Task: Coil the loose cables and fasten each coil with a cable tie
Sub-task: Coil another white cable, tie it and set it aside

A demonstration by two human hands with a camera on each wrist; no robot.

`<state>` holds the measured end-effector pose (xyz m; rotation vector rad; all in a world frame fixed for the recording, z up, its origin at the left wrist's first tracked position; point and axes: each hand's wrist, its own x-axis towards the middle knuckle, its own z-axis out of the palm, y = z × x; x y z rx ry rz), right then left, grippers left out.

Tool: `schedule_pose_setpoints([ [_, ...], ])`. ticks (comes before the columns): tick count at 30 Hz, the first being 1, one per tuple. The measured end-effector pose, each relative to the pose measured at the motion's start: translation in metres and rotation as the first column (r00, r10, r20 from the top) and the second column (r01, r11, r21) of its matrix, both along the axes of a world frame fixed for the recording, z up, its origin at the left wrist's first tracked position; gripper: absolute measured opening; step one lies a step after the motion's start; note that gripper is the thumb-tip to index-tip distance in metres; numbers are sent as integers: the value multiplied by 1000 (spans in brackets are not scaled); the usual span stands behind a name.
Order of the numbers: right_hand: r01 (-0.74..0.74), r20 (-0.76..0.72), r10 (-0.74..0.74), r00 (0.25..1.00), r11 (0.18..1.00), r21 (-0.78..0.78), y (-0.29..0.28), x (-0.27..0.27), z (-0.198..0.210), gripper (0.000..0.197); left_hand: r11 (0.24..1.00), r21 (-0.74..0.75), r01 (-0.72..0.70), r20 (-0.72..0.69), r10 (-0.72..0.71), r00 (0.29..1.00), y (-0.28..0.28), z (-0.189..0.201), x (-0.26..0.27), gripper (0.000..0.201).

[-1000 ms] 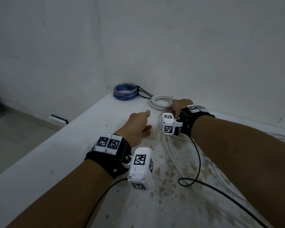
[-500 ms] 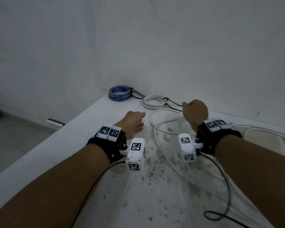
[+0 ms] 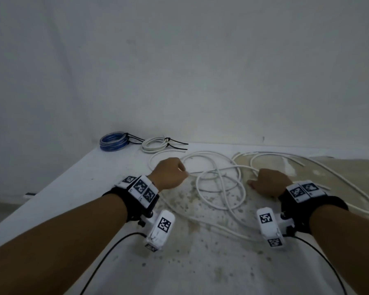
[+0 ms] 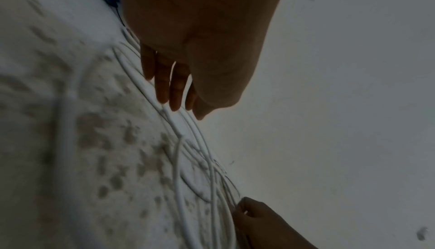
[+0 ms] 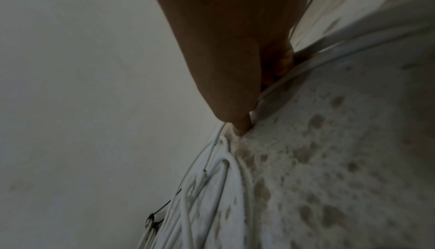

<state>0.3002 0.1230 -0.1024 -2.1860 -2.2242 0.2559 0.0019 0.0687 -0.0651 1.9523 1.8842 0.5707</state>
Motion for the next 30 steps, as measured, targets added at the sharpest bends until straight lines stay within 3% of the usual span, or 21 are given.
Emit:
schedule_pose_setpoints([
  [3,1,-31,-1,1000,1000,4,3,2,1,56,986,-136,96,-59,-105,993,6,8,34,29],
  [6,-18,-46,17,999,1000,0,2,2,1,53,950,-310,41,-106,-78,991,15,3,49,27],
  [9,-34,-47,34,998,999,6,1,3,2,51,939,-342,-33,-174,-29,984,22,6,55,15],
  [11,-37,-52,37,998,999,1,1,4,4,52,971,-225,-83,-191,40,981,31,25,46,16],
  [14,-46,-54,45,997,999,-11,2,4,6,50,985,82,-151,-105,159,982,39,71,26,30],
  [20,-38,-68,38,997,999,6,-1,6,5,44,961,271,-53,-126,90,988,35,137,24,30],
  [26,-39,-101,41,994,999,22,-4,7,4,42,815,579,-30,-30,59,998,28,164,29,39],
  [30,-11,-136,13,991,1000,19,-7,7,4,41,750,655,-95,74,62,995,25,170,29,41],
])
